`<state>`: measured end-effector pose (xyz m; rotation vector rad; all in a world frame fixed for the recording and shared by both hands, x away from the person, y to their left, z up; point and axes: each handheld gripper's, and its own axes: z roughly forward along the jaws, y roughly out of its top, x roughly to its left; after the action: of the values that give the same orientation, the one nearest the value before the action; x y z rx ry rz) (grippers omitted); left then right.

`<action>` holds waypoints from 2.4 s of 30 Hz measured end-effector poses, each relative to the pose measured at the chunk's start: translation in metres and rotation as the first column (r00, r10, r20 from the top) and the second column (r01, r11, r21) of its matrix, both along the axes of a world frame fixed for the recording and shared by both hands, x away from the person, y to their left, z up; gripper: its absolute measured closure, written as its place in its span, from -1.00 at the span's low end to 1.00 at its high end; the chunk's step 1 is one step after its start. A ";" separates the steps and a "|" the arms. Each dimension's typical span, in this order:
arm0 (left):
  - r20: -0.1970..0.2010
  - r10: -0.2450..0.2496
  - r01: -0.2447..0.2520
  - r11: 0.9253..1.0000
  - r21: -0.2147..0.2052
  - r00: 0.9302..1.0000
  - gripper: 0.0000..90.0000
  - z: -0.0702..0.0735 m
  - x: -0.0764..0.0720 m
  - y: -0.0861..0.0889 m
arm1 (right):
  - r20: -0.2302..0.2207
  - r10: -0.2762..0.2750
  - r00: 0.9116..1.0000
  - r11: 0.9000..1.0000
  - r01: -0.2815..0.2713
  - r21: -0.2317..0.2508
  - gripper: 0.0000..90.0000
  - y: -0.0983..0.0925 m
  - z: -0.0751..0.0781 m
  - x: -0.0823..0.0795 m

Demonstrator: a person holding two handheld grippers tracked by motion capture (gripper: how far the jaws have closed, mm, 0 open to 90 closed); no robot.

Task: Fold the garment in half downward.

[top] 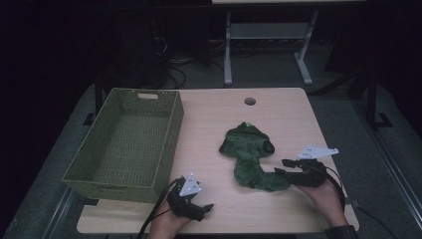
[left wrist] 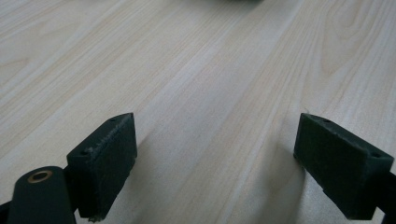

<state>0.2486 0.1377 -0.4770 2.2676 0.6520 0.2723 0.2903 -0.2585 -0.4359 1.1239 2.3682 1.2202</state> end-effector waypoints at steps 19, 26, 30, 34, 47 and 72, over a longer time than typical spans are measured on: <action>0.004 0.009 -0.009 1.000 0.005 1.000 -0.71 0.000 0.000 0.000 | -0.093 0.049 0.994 0.999 -0.048 0.009 0.23 -0.031 -0.033 -0.037; 0.004 0.009 -0.009 1.000 0.005 1.000 -0.71 0.000 0.001 0.000 | -0.110 0.044 0.993 0.999 -0.042 0.017 0.27 -0.030 -0.035 -0.032; 0.003 0.011 -0.011 1.000 0.003 1.000 -0.71 0.000 0.001 -0.001 | -0.127 0.060 0.990 0.998 -0.059 0.006 0.48 -0.027 -0.038 -0.028; 0.003 0.011 -0.011 1.000 0.003 1.000 -0.71 0.000 0.001 -0.001 | -0.128 0.060 0.990 0.998 -0.061 -0.002 0.85 -0.027 -0.036 -0.027; 0.002 0.013 -0.013 1.000 0.002 1.000 -0.71 0.000 0.001 -0.001 | -0.057 0.097 0.994 0.995 -0.096 0.022 0.88 -0.030 -0.014 -0.029; 0.003 0.011 -0.011 1.000 -0.002 1.000 -0.71 0.000 0.001 -0.002 | 0.089 0.228 0.970 0.972 -0.231 0.034 0.88 0.016 0.026 -0.009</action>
<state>0.2497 0.1362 -0.4770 2.2622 0.6633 0.2808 0.2812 -0.2425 -0.4101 0.8083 2.4707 1.3706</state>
